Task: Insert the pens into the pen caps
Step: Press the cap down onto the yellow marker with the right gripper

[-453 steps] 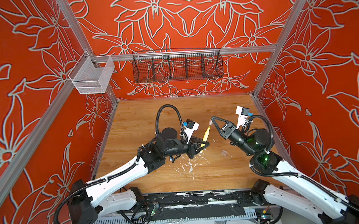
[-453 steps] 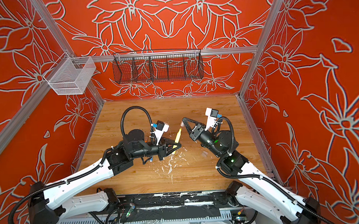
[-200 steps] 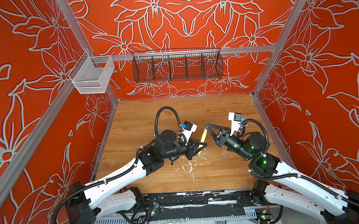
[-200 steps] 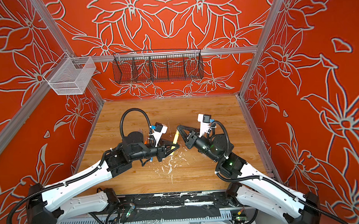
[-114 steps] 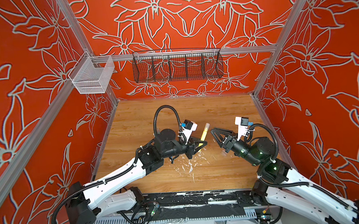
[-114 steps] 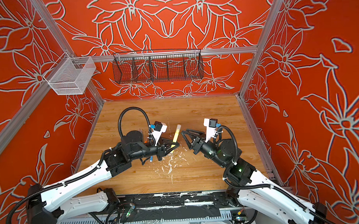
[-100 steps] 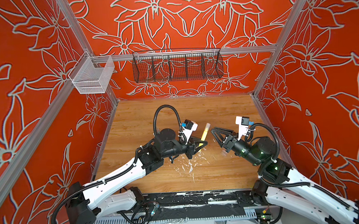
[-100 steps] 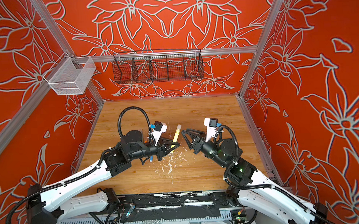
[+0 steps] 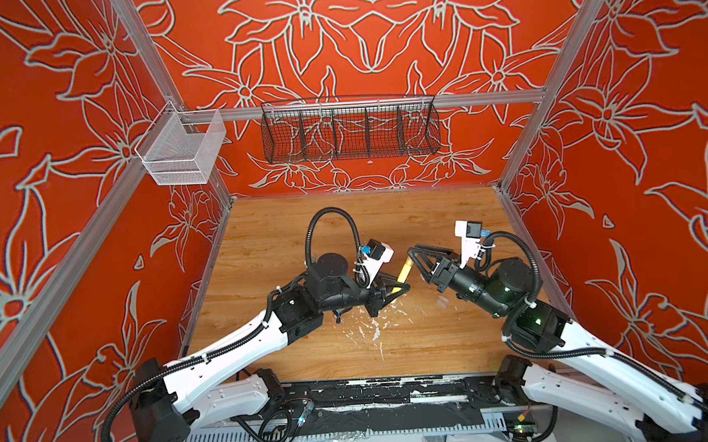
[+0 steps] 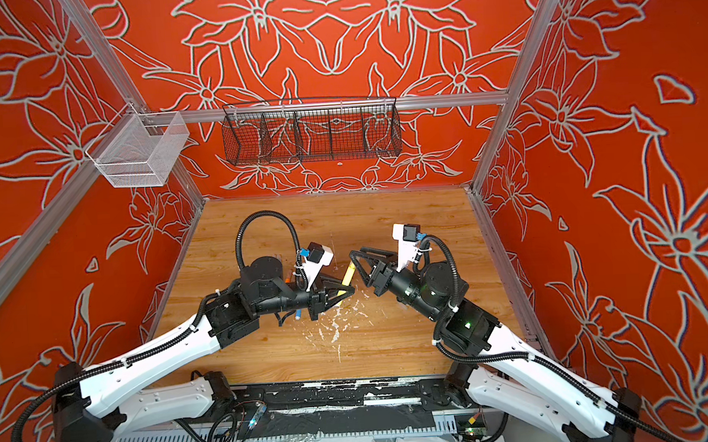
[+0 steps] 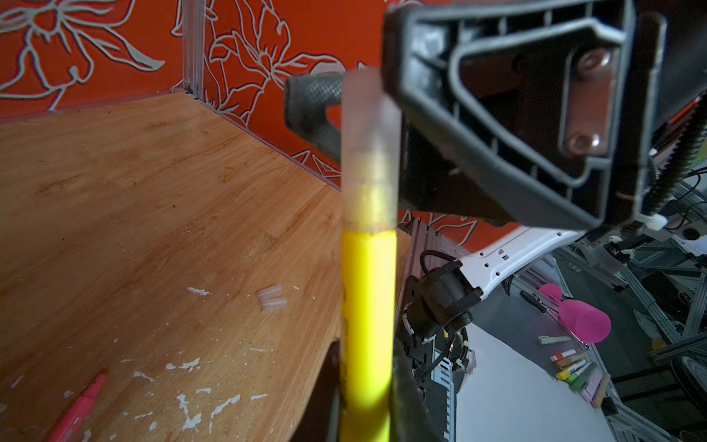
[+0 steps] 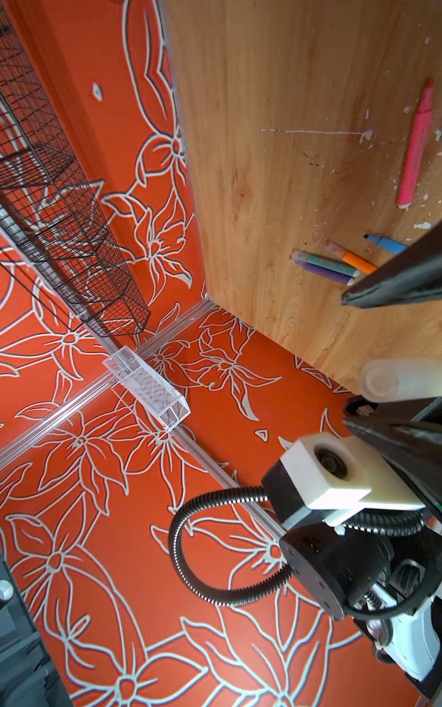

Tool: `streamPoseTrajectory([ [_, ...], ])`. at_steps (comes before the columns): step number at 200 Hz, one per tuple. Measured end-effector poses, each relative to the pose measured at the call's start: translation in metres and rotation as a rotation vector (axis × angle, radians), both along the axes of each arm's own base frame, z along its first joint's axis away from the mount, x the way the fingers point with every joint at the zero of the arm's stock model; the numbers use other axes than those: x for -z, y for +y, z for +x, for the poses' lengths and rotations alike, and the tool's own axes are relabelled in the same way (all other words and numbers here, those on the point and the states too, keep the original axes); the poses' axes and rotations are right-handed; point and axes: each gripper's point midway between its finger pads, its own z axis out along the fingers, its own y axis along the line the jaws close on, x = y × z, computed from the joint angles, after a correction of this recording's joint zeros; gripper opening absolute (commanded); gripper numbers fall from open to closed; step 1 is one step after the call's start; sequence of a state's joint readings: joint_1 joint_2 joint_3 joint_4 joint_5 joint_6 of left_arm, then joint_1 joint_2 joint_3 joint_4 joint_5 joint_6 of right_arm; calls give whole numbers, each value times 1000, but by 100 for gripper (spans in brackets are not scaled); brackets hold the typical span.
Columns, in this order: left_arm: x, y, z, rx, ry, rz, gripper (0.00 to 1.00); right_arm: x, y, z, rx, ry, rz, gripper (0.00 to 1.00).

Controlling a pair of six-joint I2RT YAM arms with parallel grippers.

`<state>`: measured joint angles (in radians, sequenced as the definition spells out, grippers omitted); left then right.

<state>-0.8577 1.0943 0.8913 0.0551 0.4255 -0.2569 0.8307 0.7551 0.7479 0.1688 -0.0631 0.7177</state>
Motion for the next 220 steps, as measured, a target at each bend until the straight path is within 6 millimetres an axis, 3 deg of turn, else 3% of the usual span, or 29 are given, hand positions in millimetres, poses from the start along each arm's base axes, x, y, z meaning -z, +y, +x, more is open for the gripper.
streamPoseTrajectory([
  [93, -2, 0, -1, 6, -4, 3, 0, -9, 8, 3, -15, -3, -2, 43],
  [135, -2, 0, -1, 7, -5, 3, 0, -12, 13, 5, -29, -4, -7, 12],
  [153, -1, 0, -1, 5, -2, 7, 0, -10, 14, 6, -28, 2, -11, 3],
  [189, 2, -1, -1, 8, 4, 14, 0, -5, 11, 3, -31, 0, 10, 0],
  [220, 16, -7, -2, 25, 29, 49, 0, 12, 3, -2, -17, 4, 33, 0],
])
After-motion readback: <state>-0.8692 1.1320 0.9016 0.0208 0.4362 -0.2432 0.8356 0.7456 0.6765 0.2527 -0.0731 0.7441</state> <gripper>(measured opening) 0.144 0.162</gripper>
